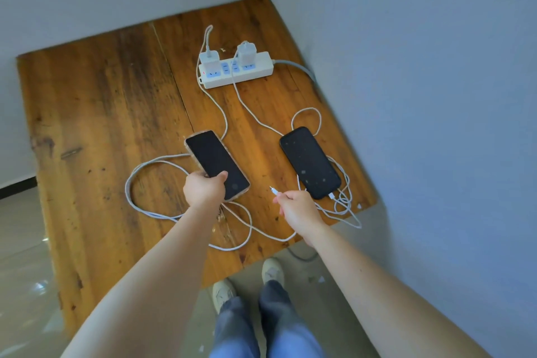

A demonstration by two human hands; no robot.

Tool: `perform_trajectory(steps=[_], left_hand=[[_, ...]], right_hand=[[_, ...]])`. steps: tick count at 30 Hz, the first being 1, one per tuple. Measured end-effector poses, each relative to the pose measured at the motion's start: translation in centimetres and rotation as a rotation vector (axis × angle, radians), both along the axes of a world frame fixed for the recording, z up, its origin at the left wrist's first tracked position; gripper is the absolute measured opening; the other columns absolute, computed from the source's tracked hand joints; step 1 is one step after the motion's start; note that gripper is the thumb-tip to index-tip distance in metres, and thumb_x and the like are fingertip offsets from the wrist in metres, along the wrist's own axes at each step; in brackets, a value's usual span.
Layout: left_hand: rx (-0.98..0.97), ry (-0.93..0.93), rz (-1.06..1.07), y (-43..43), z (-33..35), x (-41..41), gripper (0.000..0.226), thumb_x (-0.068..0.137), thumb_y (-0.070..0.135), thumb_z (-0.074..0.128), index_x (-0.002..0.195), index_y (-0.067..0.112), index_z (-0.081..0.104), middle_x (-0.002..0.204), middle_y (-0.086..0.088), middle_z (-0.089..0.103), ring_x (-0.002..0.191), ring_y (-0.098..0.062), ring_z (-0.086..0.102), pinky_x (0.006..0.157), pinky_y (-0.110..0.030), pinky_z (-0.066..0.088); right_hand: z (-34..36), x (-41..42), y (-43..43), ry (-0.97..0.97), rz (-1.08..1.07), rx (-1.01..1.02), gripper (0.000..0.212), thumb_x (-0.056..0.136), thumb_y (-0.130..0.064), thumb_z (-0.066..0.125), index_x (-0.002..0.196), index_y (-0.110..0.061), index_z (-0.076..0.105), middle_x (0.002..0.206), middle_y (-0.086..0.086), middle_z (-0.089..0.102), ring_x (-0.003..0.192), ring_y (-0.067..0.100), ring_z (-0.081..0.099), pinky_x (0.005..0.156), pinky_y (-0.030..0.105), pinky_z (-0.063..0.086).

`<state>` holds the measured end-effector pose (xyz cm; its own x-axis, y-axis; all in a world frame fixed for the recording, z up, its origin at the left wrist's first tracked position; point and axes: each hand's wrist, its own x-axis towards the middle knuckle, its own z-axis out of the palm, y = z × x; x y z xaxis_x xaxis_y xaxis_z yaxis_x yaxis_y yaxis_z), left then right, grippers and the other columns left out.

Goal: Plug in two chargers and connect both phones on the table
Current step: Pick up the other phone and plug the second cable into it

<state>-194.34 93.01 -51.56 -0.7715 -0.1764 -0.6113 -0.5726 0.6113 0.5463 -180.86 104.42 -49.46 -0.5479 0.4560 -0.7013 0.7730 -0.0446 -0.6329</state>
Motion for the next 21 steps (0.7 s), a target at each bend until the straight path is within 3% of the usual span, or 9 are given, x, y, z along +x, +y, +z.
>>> perform_trajectory(steps=[1,4,6,9,16,21], left_hand=[[0.021,0.009,0.011,-0.2,0.7,0.0,0.021,0.085,0.028,0.07,0.096,0.011,0.064,0.099,-0.01,0.07,0.089,-0.028,0.068,0.059,-0.029,0.051],[0.126,-0.044,0.104,-0.8,3.6,-0.1,0.015,0.084,0.026,0.071,0.087,0.011,0.067,0.082,-0.006,0.069,0.083,-0.027,0.07,0.068,-0.033,0.057],[0.29,-0.17,0.269,-1.5,5.9,0.3,0.023,0.082,0.022,0.074,0.101,0.012,0.066,0.089,-0.004,0.069,0.082,-0.023,0.071,0.063,-0.025,0.057],[0.495,-0.308,0.41,-3.3,9.2,1.5,0.034,0.082,0.02,0.074,0.109,0.005,0.062,0.104,-0.011,0.07,0.084,-0.02,0.071,0.073,-0.025,0.058],[0.7,-0.352,0.473,-6.8,14.1,4.0,0.042,0.08,0.019,0.076,0.116,0.007,0.057,0.109,-0.015,0.07,0.089,-0.024,0.071,0.052,-0.019,0.055],[0.74,-0.319,0.466,-7.6,15.7,4.5,0.045,0.081,0.019,0.075,0.12,0.007,0.056,0.108,-0.015,0.07,0.085,-0.023,0.071,0.053,-0.019,0.056]], right_hand=[[0.6,-0.1,0.0,0.004,-0.002,-0.004,0.035,0.1,-0.026,0.041,0.089,-0.005,0.067,0.068,0.007,0.057,0.068,0.018,0.056,0.073,0.034,0.052],[2.8,-0.3,-0.2,0.026,0.023,0.024,0.036,0.1,-0.035,0.039,0.084,-0.018,0.066,0.065,-0.004,0.053,0.062,0.009,0.051,0.058,0.022,0.043],[4.7,-0.4,-0.3,0.062,0.045,-0.001,0.036,0.1,-0.034,0.042,0.081,-0.018,0.068,0.064,-0.004,0.052,0.06,0.008,0.048,0.055,0.021,0.037],[8.0,-0.2,-0.6,0.161,0.096,-0.068,0.035,0.098,-0.031,0.047,0.085,-0.009,0.072,0.06,-0.003,0.048,0.057,0.008,0.045,0.053,0.021,0.035],[13.0,0.7,-3.4,0.312,0.327,0.062,0.032,0.095,-0.029,0.054,0.07,-0.018,0.07,0.057,-0.001,0.053,0.06,0.013,0.051,0.062,0.03,0.045],[14.5,0.1,-5.1,0.343,0.379,0.199,0.03,0.096,-0.029,0.051,0.074,-0.019,0.068,0.067,0.013,0.061,0.063,0.015,0.055,0.062,0.029,0.046]])
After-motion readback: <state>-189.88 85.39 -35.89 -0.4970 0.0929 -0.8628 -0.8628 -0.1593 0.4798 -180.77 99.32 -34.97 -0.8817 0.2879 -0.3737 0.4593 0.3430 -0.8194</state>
